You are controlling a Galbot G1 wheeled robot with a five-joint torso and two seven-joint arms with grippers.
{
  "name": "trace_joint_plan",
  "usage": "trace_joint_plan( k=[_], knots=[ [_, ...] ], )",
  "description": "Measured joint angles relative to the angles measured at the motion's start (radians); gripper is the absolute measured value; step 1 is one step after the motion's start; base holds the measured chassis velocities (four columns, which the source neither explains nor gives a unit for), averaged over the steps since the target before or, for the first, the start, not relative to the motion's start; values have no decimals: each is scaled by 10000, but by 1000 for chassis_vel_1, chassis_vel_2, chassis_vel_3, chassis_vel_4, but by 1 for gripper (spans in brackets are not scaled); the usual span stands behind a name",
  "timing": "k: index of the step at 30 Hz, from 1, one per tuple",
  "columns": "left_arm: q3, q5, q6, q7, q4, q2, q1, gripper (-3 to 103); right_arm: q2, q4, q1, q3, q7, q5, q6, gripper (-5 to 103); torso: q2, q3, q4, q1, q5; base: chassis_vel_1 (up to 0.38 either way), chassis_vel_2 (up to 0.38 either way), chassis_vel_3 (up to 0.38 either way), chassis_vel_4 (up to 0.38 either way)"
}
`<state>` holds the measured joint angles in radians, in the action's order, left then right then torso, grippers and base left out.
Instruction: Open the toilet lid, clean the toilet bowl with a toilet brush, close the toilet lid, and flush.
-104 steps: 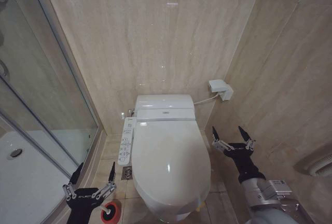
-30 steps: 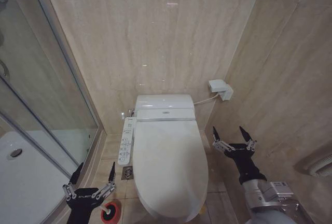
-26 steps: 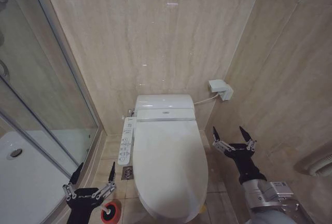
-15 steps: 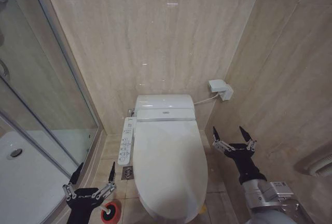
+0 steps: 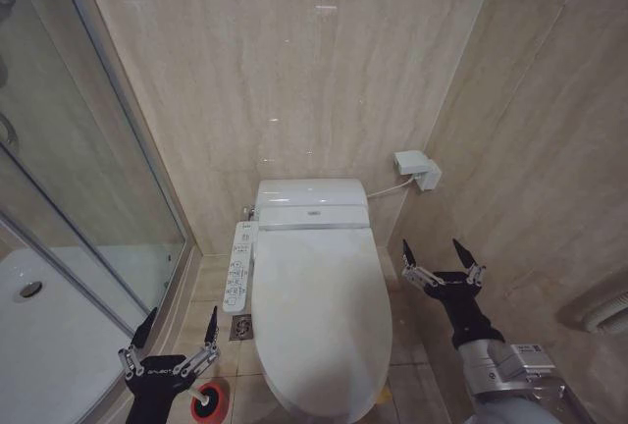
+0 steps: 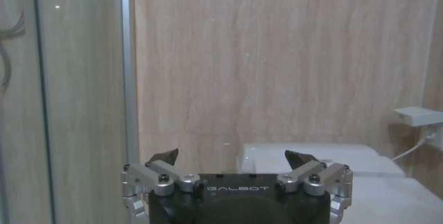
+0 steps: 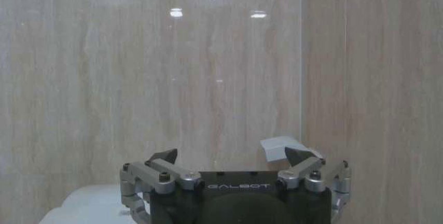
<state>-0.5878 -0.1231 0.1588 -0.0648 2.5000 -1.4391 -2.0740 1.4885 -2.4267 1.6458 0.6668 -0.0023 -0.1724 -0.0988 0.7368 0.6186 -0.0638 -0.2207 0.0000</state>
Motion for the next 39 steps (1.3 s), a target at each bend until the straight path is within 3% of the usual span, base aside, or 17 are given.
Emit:
trace_joint_plan(
  k=[3, 5, 8, 9, 12, 13, 17, 20, 27, 30, 31, 34, 35, 38, 39],
  knots=[
    [-598, -667, -1048, 9, 0, 178, 579, 100, 0, 0, 0, 0, 0, 0, 0, 100, 0, 0, 0, -1, -1, 0, 0, 0, 0],
    [-753, -851, -1339, 13, 0, 230, 741, 100, 0, 0, 0, 0, 0, 0, 0, 100, 0, 0, -1, 0, -1, 0, 0, 0, 0],
    [-1362, -1531, -2422, 33, 0, 410, 1338, 100, 0, 0, 0, 0, 0, 0, 0, 100, 0, 0, 0, 0, -2, 0, 0, 0, 0],
    [-1362, -1531, -2422, 33, 0, 410, 1338, 100, 0, 0, 0, 0, 0, 0, 0, 100, 0, 0, 0, 0, -2, 0, 0, 0, 0],
    [-1909, -2150, -3395, 46, 0, 582, 1871, 100, 0, 0, 0, 0, 0, 0, 0, 100, 0, 0, -1, 0, -2, 0, 0, 0, 0],
    [-1909, -2150, -3395, 46, 0, 582, 1871, 100, 0, 0, 0, 0, 0, 0, 0, 100, 0, 0, -1, 0, -2, 0, 0, 0, 0],
    [-2681, -3017, -4775, 68, 0, 812, 2630, 100, 0, 0, 0, 0, 0, 0, 0, 100, 0, 0, -1, -1, -2, 0, 0, 0, 0],
    [-2878, -3242, -5130, 74, 0, 875, 2825, 100, 0, 0, 0, 0, 0, 0, 0, 100, 0, 0, -3, -1, -2, 0, 0, 0, 0],
    [-2949, -3299, -5160, 106, -39, 907, 2898, 97, 0, 0, 0, 0, 0, 0, 0, 100, 0, 0, 0, -1, -1, 0, 0, 0, 0],
    [-3019, -3235, -4402, 291, -475, 1020, 2986, 97, 0, 0, 0, 0, 0, 0, 0, 100, 0, 0, -1, -1, -1, 0, 0, 0, 0],
    [-3019, -3235, -4402, 291, -475, 1020, 2986, 97, 0, 0, 0, 0, 0, 0, 0, 100, 0, 0, -1, -1, -1, 0, 0, 0, 0],
    [-3099, -3083, -3321, 547, -1056, 1173, 3093, 96, 0, 0, 0, 0, 0, 0, 0, 100, 0, 0, -1, -1, -1, 0, 0, 0, 0],
    [-3099, -3083, -3321, 547, -1056, 1173, 3093, 96, 0, 0, 0, 0, 0, 0, 0, 100, 0, 0, -1, -1, -1, 0, 0, 0, 0],
    [-3206, -2877, -1899, 882, -1819, 1370, 3236, 96, -1, 0, 0, 0, 0, 0, 0, 100, 0, 0, -1, -1, -2, 0, 0, 0, 0],
    [-3206, -2877, -1899, 882, -1819, 1370, 3236, 96, -1, 0, 0, 0, 0, 0, 0, 100, 0, 0, -1, -1, -2, 0, 0, 0, 0]
  ],
)
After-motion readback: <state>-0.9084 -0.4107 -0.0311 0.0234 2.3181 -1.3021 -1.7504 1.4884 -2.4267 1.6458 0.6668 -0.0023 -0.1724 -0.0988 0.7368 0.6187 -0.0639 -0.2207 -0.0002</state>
